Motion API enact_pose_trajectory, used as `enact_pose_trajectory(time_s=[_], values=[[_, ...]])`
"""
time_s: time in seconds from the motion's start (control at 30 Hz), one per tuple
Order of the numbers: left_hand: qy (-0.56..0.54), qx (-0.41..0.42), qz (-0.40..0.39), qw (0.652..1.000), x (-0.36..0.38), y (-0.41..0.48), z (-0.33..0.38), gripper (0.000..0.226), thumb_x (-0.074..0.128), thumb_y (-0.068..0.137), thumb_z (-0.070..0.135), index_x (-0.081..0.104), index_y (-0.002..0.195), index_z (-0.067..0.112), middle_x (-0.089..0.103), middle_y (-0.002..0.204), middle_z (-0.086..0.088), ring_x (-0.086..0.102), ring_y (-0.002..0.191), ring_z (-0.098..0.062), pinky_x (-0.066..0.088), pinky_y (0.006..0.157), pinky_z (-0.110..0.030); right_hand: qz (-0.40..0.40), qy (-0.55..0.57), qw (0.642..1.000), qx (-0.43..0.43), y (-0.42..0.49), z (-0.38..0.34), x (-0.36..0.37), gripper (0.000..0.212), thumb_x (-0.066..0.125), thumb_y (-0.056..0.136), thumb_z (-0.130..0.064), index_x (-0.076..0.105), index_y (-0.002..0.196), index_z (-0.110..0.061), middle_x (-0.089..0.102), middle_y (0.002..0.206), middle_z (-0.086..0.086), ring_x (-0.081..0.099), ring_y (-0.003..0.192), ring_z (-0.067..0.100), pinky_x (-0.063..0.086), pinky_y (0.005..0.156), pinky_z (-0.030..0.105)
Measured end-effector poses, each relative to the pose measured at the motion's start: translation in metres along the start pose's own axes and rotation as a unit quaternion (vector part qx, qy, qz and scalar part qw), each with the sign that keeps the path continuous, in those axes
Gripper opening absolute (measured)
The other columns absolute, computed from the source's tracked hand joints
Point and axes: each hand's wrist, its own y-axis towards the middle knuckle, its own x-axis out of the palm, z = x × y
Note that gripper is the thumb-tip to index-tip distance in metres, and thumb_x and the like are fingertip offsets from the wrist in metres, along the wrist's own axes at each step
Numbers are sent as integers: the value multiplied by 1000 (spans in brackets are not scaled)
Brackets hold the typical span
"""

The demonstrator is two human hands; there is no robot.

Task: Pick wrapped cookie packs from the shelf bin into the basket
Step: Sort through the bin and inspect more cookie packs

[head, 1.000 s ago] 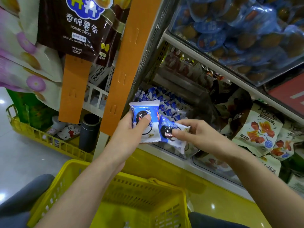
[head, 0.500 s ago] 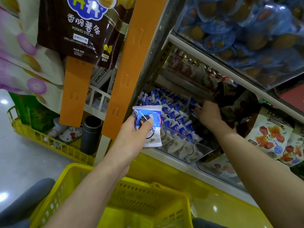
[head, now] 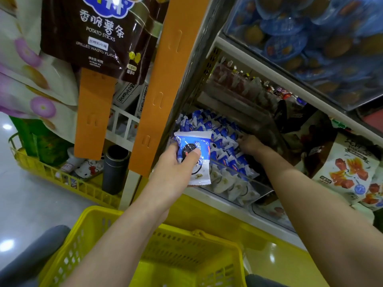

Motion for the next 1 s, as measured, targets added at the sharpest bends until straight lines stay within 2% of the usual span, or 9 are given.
enact_pose_trajectory(time_s=[0.07, 0.17, 0.3, 0.43, 0.57, 0.73, 0.83, 0.93, 1.0], values=[[10, -1, -2, 1000, 1, -1, -2, 14, 51, 93, 26, 55, 107, 24, 69, 94, 5, 65, 69, 5, 47, 51, -7, -4, -31, 999, -10, -3, 0, 1, 25, 37, 99, -12, 58, 104, 0, 55, 114, 21, 47, 81, 19, 43, 84, 35], [33, 1, -3, 999, 2, -3, -5, 12, 51, 93, 25, 54, 105, 22, 67, 91, 9, 61, 66, 12, 42, 49, -3, 55, 4, 996, -69, -22, -4, -1, 26, 35, 100, -16, 57, 88, -8, 55, 92, 11, 48, 66, 12, 41, 65, 28], [64, -14, -18, 998, 2, -8, -16, 8, 52, 93, 22, 53, 100, 26, 67, 95, 8, 62, 67, 11, 45, 54, -4, 152, 127, 955, -223, -76, -6, -2, 22, 41, 98, -21, 57, 111, -15, 57, 95, -2, 53, 76, 7, 42, 70, 24], [105, -19, -42, 993, 5, -18, -26, 8, 54, 92, 21, 54, 98, 26, 66, 97, 9, 63, 78, 7, 48, 68, -8, 120, 178, 917, -336, -144, 4, 8, 18, 47, 95, -23, 60, 106, -19, 60, 93, -10, 56, 85, 1, 42, 73, 10], [132, -31, -92, 986, 10, -29, -32, 24, 53, 92, 18, 53, 117, 19, 64, 114, -1, 59, 100, -7, 44, 85, -17, 10, 209, 928, -307, -180, 22, 29, 19, 56, 90, -25, 61, 108, -20, 58, 86, -16, 54, 75, -5, 42, 68, 7], [149, -22, -92, 984, 14, -38, -39, 24, 56, 90, 8, 52, 113, 2, 64, 108, -10, 62, 95, -16, 48, 76, -20, -52, 305, 920, -239, -183, 39, 41, 17, 61, 86, -8, 62, 77, -22, 66, 76, 4, 59, 68, 19, 51, 72, 44], [168, -17, -65, 983, 14, -37, -44, 14, 57, 90, 17, 53, 86, 4, 61, 84, -14, 57, 69, -6, 44, 63, -17, -105, 371, 900, -205, -185, 51, 50, 22, 61, 86, -6, 62, 71, -22, 62, 64, 1, 56, 55, 7, 50, 57, 24], [188, -23, -47, 981, 14, -33, -53, 31, 55, 91, 21, 50, 84, -9, 57, 92, -37, 56, 78, -20, 43, 70, -33, -121, 386, 894, -194, -187, 57, 58, 21, 62, 86, -7, 62, 69, -21, 61, 63, -1, 54, 54, 4, 46, 54, 20], [193, -26, -35, 980, 15, -31, -57, 36, 55, 91, 21, 49, 88, -14, 56, 92, -40, 54, 77, -21, 42, 70, -36, -68, 308, 919, -239, -188, 59, 60, 18, 66, 84, -13, 61, 70, -24, 61, 64, -10, 53, 57, 1, 44, 58, 20]])
